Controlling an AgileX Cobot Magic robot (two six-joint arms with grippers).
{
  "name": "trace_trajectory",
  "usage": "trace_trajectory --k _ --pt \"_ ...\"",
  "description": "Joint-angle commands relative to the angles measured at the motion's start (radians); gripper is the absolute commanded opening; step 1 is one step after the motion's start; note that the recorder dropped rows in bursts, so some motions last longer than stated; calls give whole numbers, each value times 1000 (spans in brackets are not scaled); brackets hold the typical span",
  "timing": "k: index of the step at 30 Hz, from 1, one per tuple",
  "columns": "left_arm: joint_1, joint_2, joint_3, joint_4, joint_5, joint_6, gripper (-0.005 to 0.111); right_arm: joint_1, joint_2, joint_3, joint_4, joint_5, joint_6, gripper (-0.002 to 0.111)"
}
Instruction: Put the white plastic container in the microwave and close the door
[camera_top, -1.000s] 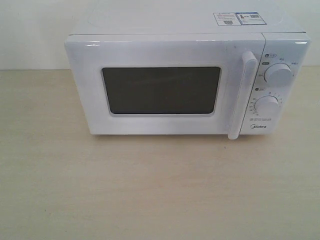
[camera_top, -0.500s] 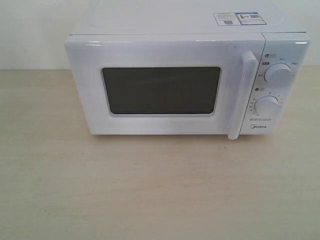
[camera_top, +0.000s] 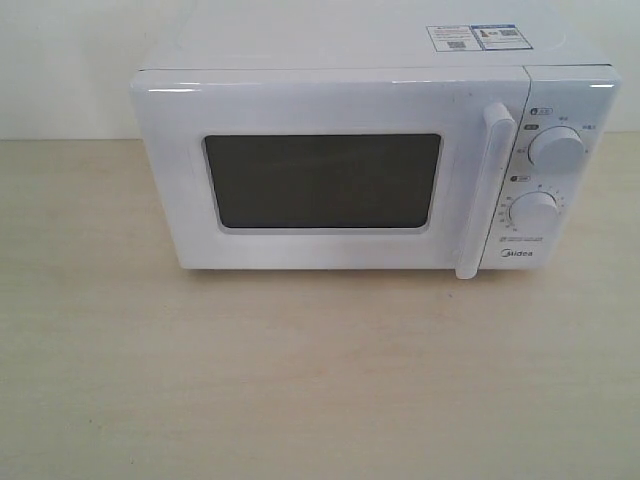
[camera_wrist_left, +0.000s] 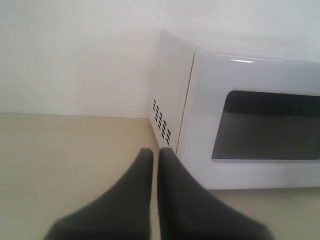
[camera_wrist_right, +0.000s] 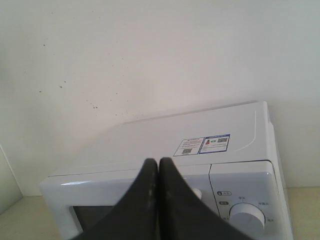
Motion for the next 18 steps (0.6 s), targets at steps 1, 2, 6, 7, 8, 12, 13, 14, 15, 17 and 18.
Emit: trace_trajectory --k 1,2,6,7,8,12,13,14,15,17,18 --pt "4 -3 4 50 11 3 4 -5 -2 5 -1 2 -3 0" --pt "4 -3 4 70 17 3 4 -5 -2 5 -1 2 -3 0" --pt "4 -3 4 98 184 -5 4 -5 -2 5 -1 2 -3 0" --pt "10 -3 4 98 217 -40 4 -5 -2 5 -1 2 -3 0" --pt "20 -3 4 98 217 -69 4 -5 -2 5 -1 2 -3 0" --pt "39 -3 4 97 219 -64 4 -5 -2 5 -1 2 -3 0" --pt "39 -3 4 97 219 -64 4 -5 -2 5 -1 2 -3 0" --pt "39 -3 4 97 219 -64 4 -5 -2 5 -1 2 -3 0" --pt "39 -3 4 97 219 -64 4 -5 -2 5 -1 2 -3 0" --pt "39 -3 4 97 219 -64 4 -5 -2 5 -1 2 -3 0" --pt "39 -3 4 97 219 -64 4 -5 -2 5 -1 2 -3 0"
